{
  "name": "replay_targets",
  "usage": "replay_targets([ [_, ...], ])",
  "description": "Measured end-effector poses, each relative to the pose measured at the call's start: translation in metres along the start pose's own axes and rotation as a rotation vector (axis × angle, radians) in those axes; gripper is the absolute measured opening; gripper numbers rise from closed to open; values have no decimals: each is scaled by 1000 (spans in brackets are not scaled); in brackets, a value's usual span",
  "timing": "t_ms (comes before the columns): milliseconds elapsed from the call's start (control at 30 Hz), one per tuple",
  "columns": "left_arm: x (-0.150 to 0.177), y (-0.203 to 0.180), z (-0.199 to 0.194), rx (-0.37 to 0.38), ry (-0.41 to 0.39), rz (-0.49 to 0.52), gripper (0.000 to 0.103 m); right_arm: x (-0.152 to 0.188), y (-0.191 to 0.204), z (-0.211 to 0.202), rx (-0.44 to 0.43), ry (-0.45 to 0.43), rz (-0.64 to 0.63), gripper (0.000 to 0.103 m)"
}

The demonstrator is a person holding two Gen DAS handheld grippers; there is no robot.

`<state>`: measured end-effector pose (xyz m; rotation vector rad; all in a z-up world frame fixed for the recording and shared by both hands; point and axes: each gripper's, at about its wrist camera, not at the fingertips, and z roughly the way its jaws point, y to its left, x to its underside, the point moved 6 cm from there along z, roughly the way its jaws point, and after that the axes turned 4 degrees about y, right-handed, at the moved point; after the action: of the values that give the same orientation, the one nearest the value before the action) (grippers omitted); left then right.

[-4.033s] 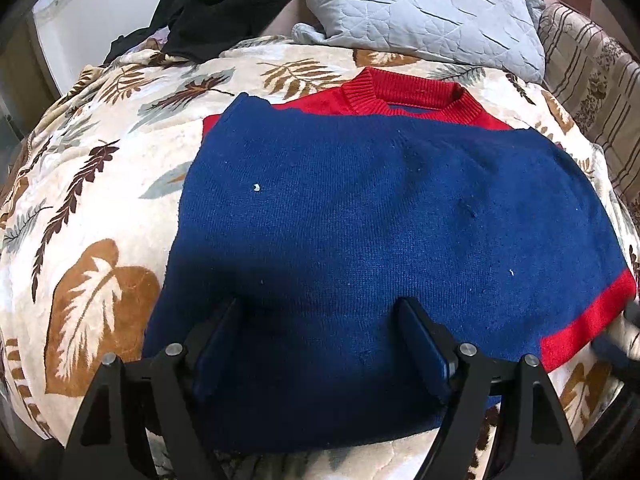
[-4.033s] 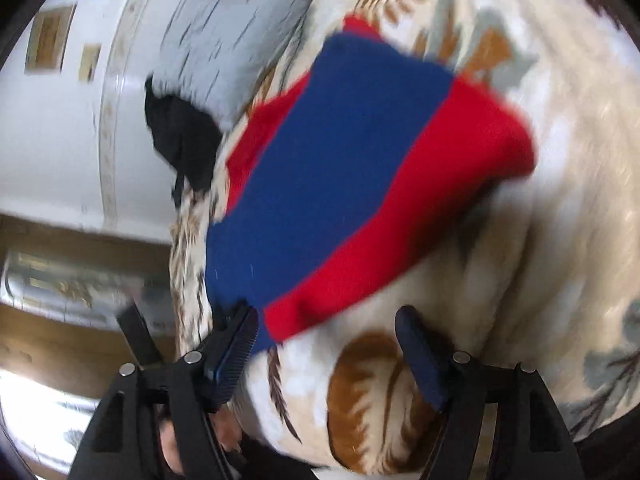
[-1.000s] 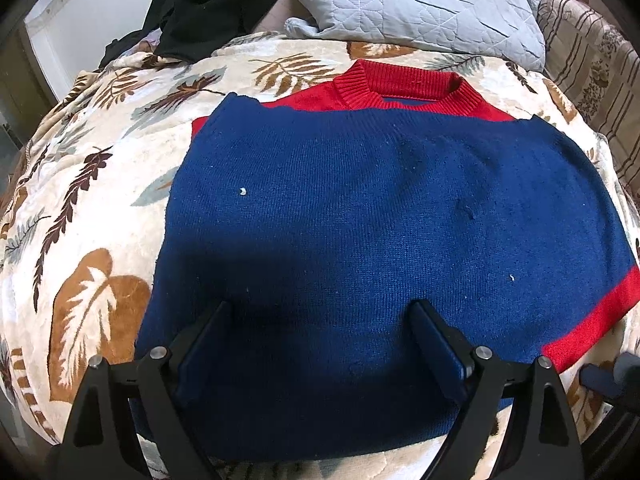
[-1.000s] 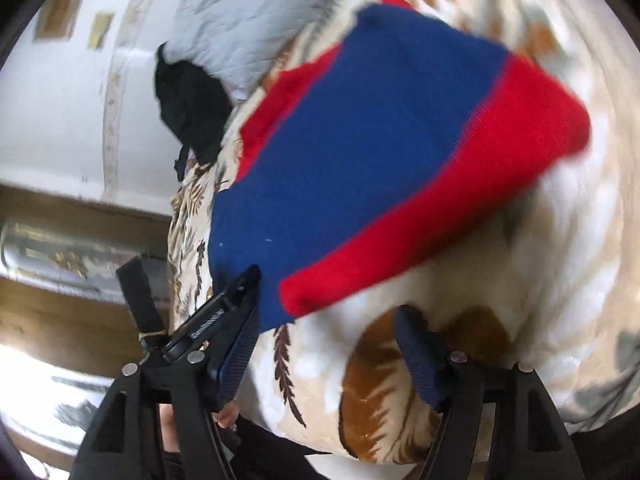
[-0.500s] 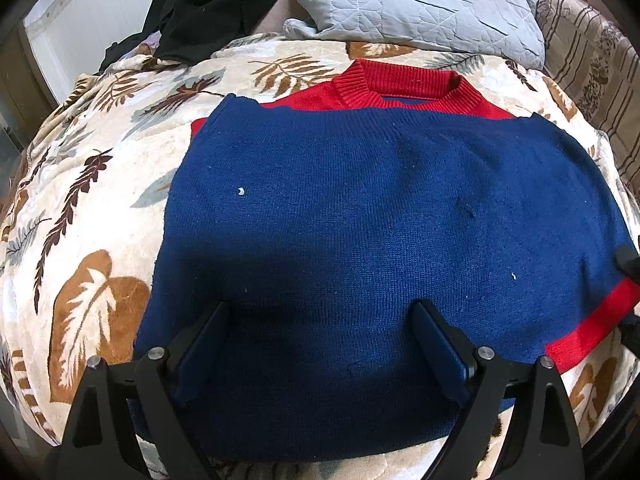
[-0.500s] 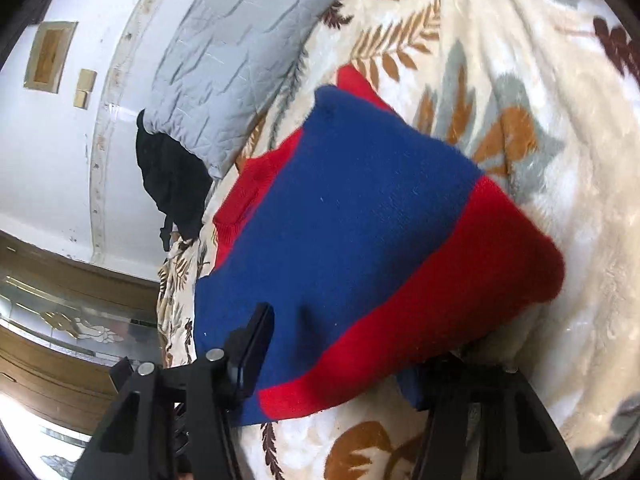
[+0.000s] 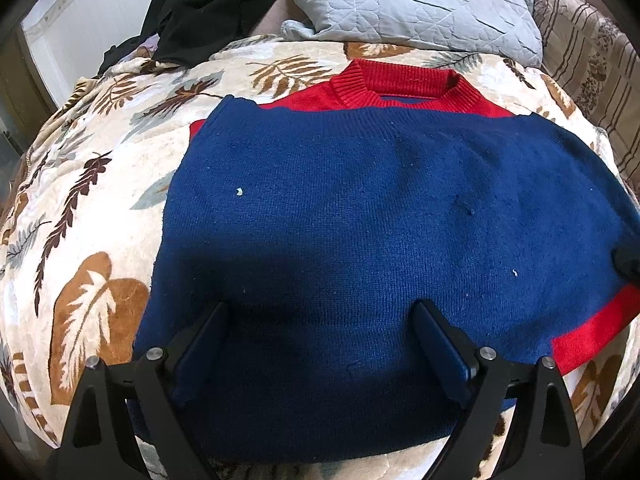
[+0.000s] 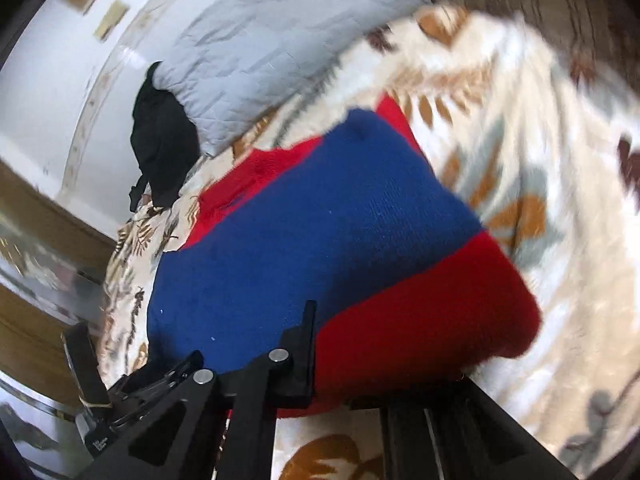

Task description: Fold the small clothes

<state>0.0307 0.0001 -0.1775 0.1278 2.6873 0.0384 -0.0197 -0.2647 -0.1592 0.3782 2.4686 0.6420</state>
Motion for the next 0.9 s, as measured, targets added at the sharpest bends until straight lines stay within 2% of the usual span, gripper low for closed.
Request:
replay_targets([
  [67, 0, 0, 0, -1, 0, 2, 94, 4, 2, -5, 46, -16, -29, 10],
  [133, 1, -1, 0, -8, 1, 3, 94, 16, -17, 12, 71, 44, 19, 10],
  [167, 1, -1, -1, -8, 0, 5, 94, 21, -24, 18, 47, 71, 55, 12],
  [200, 1, -1, 0, -4, 0, 2, 94, 21, -30, 16, -5, 53, 96, 13],
  [233, 1, 0, 0, -4, 1, 1, 94, 19, -32, 12, -19, 51, 100, 17],
  [300, 0, -1, 0, -10, 2, -1, 95, 16, -32, 8, -28, 51, 86, 32],
  [333, 0, -1, 1, -11, 0, 0, 95, 16, -33, 6, -41, 51, 87, 44],
  [367, 0, 0, 1, -10, -2, 1, 95, 17, -34, 4, -72, 51, 96, 60],
  [400, 0, 0, 1, -9, -3, 1, 95, 17, -34, 1, -111, 46, 116, 63],
  [467, 0, 0, 2, -11, -1, 1, 95, 16, -32, -3, -128, 36, 134, 68],
  [533, 0, 0, 2, -12, -1, 3, 95, 15, -28, 0, -171, 43, 142, 68],
  [567, 0, 0, 2, -10, 0, 4, 95, 15, -22, 3, -181, 50, 144, 57],
  [600, 0, 0, 2, -8, 1, 5, 95, 14, -20, 6, -155, 48, 127, 38],
  [633, 0, 0, 2, -6, 2, 7, 95, 14, -19, 7, -91, 54, 105, 10],
  [733, 0, 0, 2, -9, 5, 9, 95, 13, -17, -2, 3, 34, 57, 9],
  [800, -1, -1, 2, -12, 7, 10, 95, 19, -25, 7, 37, 69, 61, 10],
  [900, -2, 0, 2, -2, 12, 12, 95, 19, -35, 7, -17, 75, 111, 17],
])
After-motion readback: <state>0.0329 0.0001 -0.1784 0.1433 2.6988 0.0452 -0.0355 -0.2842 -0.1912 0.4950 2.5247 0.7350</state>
